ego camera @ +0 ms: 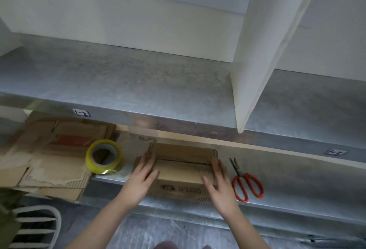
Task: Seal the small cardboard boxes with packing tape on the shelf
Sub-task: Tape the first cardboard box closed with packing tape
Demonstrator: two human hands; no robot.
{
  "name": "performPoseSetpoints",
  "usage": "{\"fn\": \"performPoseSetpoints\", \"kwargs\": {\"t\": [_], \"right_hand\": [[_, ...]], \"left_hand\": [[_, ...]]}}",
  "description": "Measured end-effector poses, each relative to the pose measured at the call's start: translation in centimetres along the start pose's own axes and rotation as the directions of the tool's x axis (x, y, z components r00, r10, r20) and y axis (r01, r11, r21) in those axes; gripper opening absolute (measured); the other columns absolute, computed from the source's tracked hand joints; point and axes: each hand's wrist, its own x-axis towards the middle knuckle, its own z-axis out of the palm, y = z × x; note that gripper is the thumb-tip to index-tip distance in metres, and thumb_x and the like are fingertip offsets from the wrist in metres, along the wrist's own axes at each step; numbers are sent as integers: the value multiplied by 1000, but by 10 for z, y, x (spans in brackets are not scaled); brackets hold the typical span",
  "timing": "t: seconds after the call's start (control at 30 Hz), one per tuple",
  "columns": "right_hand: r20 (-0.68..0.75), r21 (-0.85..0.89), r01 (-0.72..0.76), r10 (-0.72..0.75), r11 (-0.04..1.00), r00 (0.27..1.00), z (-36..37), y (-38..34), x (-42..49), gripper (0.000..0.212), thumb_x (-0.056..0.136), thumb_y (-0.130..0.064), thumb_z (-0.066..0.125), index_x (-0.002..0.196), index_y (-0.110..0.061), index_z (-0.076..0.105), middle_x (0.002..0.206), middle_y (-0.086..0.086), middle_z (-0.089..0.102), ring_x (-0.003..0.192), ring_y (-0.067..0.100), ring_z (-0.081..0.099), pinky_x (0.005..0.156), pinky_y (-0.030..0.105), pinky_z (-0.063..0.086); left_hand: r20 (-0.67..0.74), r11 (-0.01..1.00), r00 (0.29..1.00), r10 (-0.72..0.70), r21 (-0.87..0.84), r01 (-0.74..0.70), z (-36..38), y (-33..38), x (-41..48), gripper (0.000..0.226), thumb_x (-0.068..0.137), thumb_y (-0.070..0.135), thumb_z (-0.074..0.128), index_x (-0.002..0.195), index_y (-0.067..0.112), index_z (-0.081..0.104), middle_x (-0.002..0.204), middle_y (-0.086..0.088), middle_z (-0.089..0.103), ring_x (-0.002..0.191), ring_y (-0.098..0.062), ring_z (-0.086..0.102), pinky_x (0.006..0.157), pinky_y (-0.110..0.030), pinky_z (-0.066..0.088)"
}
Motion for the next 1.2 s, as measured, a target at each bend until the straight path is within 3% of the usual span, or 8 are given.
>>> {"fn": "performPoseSetpoints", "kwargs": {"t": [0.23, 0.4, 0.5, 0.6, 0.73, 0.83, 1.1, 1.2], "right_hand": [[62, -51, 27, -24, 998, 998, -8, -3, 10, 46, 101, -41, 44, 142, -53, 28, 161, -7, 3, 149, 18, 12, 110, 19, 15], [80, -85, 34, -28, 996, 996, -2, -5, -3, 41, 95, -59, 39, 135, -63, 31, 161, -12, -11, 151, 19, 3, 118, 30, 21], [119, -96, 39, -28, 995, 992, -11, -7, 0, 41, 96, -57, 42, 135, -64, 29, 161, -13, -12, 150, 19, 9, 116, 27, 21], [110, -177, 54, -34, 983, 993, -12, -9, 0, 48, 94, -61, 41, 136, -67, 19, 161, -13, -13, 151, 22, 9, 116, 35, 30], [-144, -51, -147, 138, 988, 980, 4, -9, -20, 94, 79, -67, 55, 153, -29, 12, 159, 11, 13, 142, 31, 32, 104, 40, 43], [-131, 212, -312, 344, 926, 930, 14, -11, -31, 104, 77, -57, 68, 151, -18, 8, 157, 16, 22, 141, 31, 34, 110, 41, 37], [-124, 224, -125, 156, 966, 980, -5, -19, -29, 91, 78, -41, 79, 149, -19, 26, 148, -1, 39, 137, 15, 37, 112, 28, 31], [-115, 103, 68, -56, 992, 992, -19, -36, -10, 92, 80, -41, 77, 151, -27, 21, 143, -10, 35, 134, 6, 33, 109, 20, 27]], "left_hand": [[44, 955, 998, -35, 297, 20, 3, 5, -5, 55, 98, 56, 29, 150, 47, 13, 162, 3, -8, 149, -19, 3, 118, -31, 14], [-129, 1000, 992, 15, 26, -12, -24, 10, 9, 31, 96, 46, 46, 122, 61, 38, 143, 3, 39, 131, -15, 40, 109, -28, 29], [57, 999, 998, 21, 39, -23, -42, 13, 27, 60, 91, 34, 65, 135, 55, 30, 146, 11, 26, 131, -11, 31, 112, -32, 28], [266, 998, 964, -24, -52, 40, -47, 15, 35, 56, 92, 24, 64, 134, 51, 38, 154, 13, 16, 139, -15, 25, 115, -31, 25], [139, 1000, 990, -9, -18, 12, -40, 17, 28, 60, 88, 16, 68, 131, 47, 40, 144, 2, 27, 132, -21, 37, 112, -30, 30], [106, 998, 993, -57, -15, 59, -32, 19, 12, 73, 86, 17, 71, 143, 40, 32, 145, 1, 22, 134, -21, 31, 114, -31, 26], [336, 976, 940, -62, -176, 128, -43, 9, -39, 84, 61, 41, 89, 124, 51, 35, 133, 13, 43, 116, -3, 51, 92, -20, 44], [272, 979, 962, -23, -190, 78, -29, 1, -51, 99, 51, 42, 94, 125, 58, 30, 133, 16, 44, 117, -3, 53, 100, -33, 48]]}}
